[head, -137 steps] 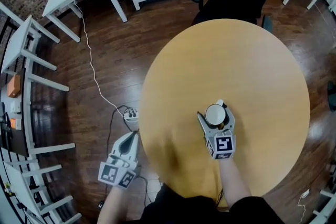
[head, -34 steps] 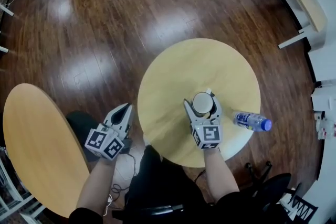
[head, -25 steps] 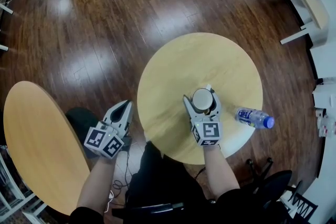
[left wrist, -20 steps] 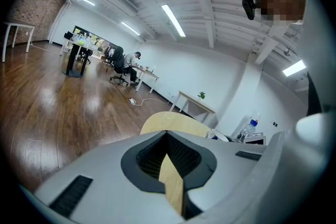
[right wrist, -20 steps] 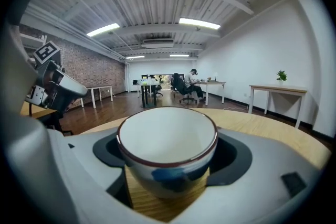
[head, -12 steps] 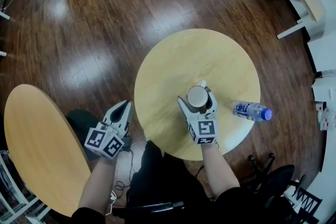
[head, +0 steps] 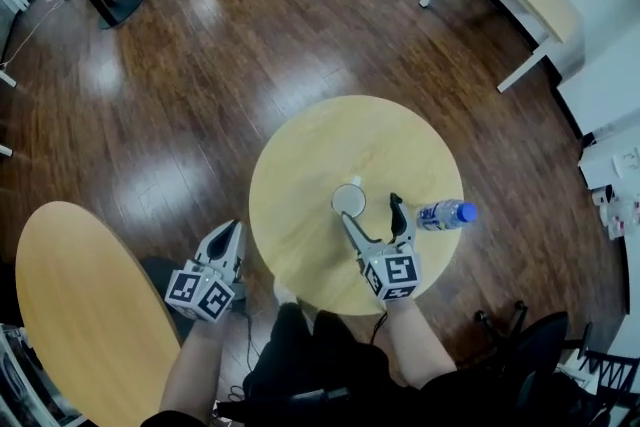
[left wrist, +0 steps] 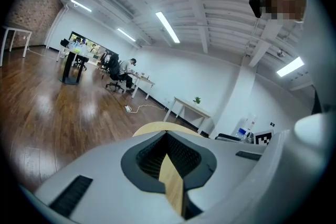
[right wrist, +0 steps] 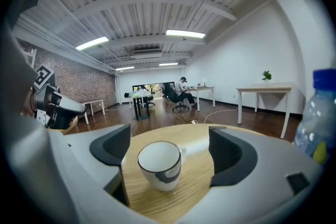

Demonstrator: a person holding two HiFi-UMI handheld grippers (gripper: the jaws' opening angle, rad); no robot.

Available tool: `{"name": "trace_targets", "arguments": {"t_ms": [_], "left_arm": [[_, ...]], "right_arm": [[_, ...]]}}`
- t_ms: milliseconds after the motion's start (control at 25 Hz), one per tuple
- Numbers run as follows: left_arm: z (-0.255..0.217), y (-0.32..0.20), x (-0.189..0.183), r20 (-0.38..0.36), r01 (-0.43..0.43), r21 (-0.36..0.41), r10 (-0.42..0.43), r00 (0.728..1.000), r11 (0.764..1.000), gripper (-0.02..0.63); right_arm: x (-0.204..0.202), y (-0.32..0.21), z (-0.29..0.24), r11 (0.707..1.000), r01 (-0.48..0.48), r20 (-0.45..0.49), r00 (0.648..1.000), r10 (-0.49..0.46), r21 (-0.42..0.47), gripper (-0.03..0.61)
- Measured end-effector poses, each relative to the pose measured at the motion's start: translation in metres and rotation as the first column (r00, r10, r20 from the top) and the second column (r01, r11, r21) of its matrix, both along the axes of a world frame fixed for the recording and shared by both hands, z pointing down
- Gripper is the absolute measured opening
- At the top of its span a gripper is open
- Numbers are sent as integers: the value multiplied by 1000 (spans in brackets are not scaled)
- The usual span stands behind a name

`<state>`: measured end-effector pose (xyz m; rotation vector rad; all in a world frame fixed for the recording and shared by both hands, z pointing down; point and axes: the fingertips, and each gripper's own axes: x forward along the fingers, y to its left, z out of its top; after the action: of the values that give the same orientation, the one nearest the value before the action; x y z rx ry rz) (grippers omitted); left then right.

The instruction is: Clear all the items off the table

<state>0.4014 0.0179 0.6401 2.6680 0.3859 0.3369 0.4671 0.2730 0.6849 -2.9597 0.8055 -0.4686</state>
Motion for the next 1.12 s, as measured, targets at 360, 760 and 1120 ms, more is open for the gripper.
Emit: {"name": "trace_targets", "arguments": {"t_ms": [360,760,1120], "left_arm": [[-77,-8,-3,-146,1,-2,-1,989,1000,-6],[-149,18,-7,-329,-46,48,59,943,998,-8],[-158,24,-2,-361,-35,73,59,931,997,-6]], "right_arm": [[-20,1,-138,997,50,-194,980,-37,65,442],[-35,32,-220,988,72,-355,935,-18,140,70],[-26,45,-221,991,-4,-369,928,53,133,3]]}}
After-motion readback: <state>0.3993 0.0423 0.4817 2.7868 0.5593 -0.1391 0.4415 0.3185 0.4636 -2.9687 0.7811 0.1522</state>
